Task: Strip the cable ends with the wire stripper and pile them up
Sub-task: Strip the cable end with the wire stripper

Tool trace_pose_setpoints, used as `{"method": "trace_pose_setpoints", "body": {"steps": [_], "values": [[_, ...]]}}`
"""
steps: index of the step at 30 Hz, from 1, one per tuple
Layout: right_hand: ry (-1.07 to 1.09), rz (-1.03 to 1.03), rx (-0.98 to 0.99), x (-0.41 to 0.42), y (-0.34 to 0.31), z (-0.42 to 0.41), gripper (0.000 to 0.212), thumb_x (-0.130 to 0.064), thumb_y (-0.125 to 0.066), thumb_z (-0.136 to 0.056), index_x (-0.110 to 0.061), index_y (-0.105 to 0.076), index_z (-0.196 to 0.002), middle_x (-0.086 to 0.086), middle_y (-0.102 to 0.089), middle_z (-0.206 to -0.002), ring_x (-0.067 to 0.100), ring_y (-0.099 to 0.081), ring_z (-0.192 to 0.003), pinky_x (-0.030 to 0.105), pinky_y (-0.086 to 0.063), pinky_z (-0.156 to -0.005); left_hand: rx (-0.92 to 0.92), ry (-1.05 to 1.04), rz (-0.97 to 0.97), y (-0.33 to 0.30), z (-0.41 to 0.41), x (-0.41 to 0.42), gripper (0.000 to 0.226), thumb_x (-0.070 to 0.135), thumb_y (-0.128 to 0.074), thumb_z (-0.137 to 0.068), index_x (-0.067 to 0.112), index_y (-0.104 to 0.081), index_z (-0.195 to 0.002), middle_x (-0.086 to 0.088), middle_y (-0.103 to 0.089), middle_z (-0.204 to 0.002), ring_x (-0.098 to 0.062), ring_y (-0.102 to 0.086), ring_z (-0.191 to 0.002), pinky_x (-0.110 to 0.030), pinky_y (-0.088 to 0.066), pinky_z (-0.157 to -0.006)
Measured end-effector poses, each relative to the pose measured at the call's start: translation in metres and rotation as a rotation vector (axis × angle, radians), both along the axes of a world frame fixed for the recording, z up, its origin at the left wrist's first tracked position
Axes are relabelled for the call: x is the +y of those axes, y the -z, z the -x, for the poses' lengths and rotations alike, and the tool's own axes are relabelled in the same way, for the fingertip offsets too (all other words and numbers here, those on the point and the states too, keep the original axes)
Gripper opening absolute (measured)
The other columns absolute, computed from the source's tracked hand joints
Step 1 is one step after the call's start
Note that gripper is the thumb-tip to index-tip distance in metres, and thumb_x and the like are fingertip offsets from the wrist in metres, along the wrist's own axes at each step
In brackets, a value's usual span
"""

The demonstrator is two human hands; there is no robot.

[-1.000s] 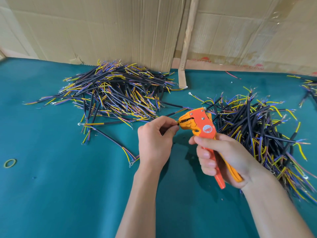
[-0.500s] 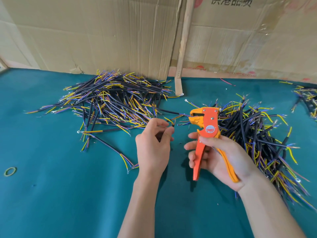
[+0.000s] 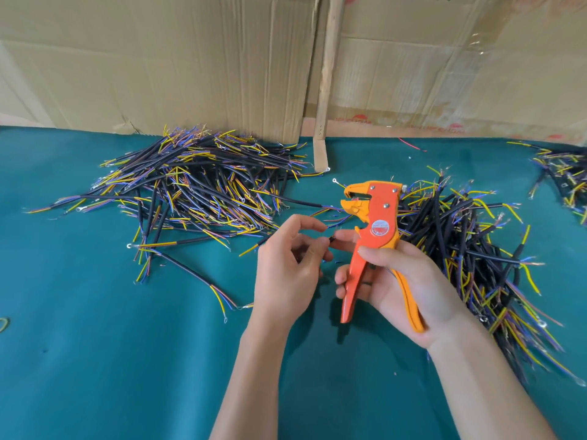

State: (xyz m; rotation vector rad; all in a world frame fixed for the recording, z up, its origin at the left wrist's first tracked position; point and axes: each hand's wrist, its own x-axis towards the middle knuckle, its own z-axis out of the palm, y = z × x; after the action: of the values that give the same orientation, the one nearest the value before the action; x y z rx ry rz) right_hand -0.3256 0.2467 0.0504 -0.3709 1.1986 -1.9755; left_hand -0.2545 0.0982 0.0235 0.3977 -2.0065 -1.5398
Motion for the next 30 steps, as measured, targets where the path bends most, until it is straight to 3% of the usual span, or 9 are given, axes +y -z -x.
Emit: {"method": "trace_pose_setpoints", "body": {"steps": [6,15,19,21,24,27,30], "values": [[0.014,-0.055,0.041,0.0015,-0.0004,-0.0002,0.034,-0.008,-0.068,-0.078,0.002,-0.075,-0.110,0.023,-0.068,-0.110,0.036,-0.066,-0.071,0.046,-0.058,-0.063,-0.040,-0.015,0.128,0.0001,0.0021,-0.0017,0.022,0.007,-0.061,-0.095,0.025,-0.073,-0.097,0.006,-0.067,-0.067,-0.012,-0.059,-0.060,-0.017,-0.041,-0.058],[0.051,-0.050,0.068,0.0028,0.0020,0.0024,0.043,-0.009,-0.068,-0.078,0.008,-0.067,-0.118,0.023,-0.067,-0.110,0.035,-0.065,-0.071,0.047,-0.057,-0.064,-0.070,0.014,0.095,0.0015,0.0025,-0.0055,0.010,0.018,-0.072,-0.091,0.024,-0.072,-0.084,-0.003,-0.066,-0.065,-0.016,-0.053,-0.057,-0.028,-0.043,-0.058],[0.077,-0.029,0.078,0.0023,0.0028,0.0025,0.044,-0.009,-0.068,-0.079,0.009,-0.065,-0.119,0.022,-0.066,-0.112,0.034,-0.064,-0.073,0.047,-0.057,-0.064,-0.056,0.037,0.057,-0.0005,0.0020,-0.0043,0.013,0.015,-0.071,-0.092,0.025,-0.072,-0.100,-0.008,-0.061,-0.062,-0.028,-0.053,-0.059,-0.029,-0.040,-0.056],[0.075,-0.024,0.083,0.0022,0.0029,0.0026,0.044,-0.009,-0.068,-0.079,0.008,-0.066,-0.120,0.022,-0.066,-0.113,0.034,-0.064,-0.073,0.047,-0.057,-0.065,-0.072,0.079,0.050,-0.0001,0.0022,-0.0039,0.023,0.013,-0.066,-0.095,0.028,-0.071,-0.112,-0.005,-0.051,-0.057,-0.022,-0.047,-0.055,-0.029,-0.037,-0.055],[0.069,-0.032,0.101,0.0023,0.0035,0.0028,0.043,-0.009,-0.068,-0.079,0.006,-0.067,-0.119,0.023,-0.066,-0.115,0.034,-0.064,-0.073,0.046,-0.057,-0.065,-0.139,0.123,0.061,0.0014,0.0027,-0.0049,0.024,0.016,-0.061,-0.098,0.032,-0.074,-0.111,0.005,-0.042,-0.055,-0.013,-0.039,-0.055,-0.028,-0.034,-0.056],[0.057,-0.025,0.115,0.0027,0.0034,0.0031,0.042,-0.009,-0.067,-0.080,0.006,-0.067,-0.120,0.023,-0.066,-0.113,0.034,-0.064,-0.074,0.046,-0.057,-0.066,-0.154,0.115,0.029,0.0021,0.0023,-0.0067,0.014,0.020,-0.064,-0.097,0.028,-0.073,-0.103,-0.004,-0.047,-0.058,-0.014,-0.042,-0.058,-0.030,-0.035,-0.059],[0.052,-0.016,0.128,0.0028,0.0029,0.0032,0.043,-0.010,-0.066,-0.081,0.007,-0.065,-0.121,0.024,-0.065,-0.111,0.035,-0.063,-0.076,0.048,-0.056,-0.067,-0.126,0.084,0.027,0.0021,0.0021,-0.0067,0.010,0.021,-0.068,-0.095,0.029,-0.074,-0.096,0.009,-0.057,-0.068,-0.010,-0.041,-0.055,-0.024,-0.033,-0.056]]}}
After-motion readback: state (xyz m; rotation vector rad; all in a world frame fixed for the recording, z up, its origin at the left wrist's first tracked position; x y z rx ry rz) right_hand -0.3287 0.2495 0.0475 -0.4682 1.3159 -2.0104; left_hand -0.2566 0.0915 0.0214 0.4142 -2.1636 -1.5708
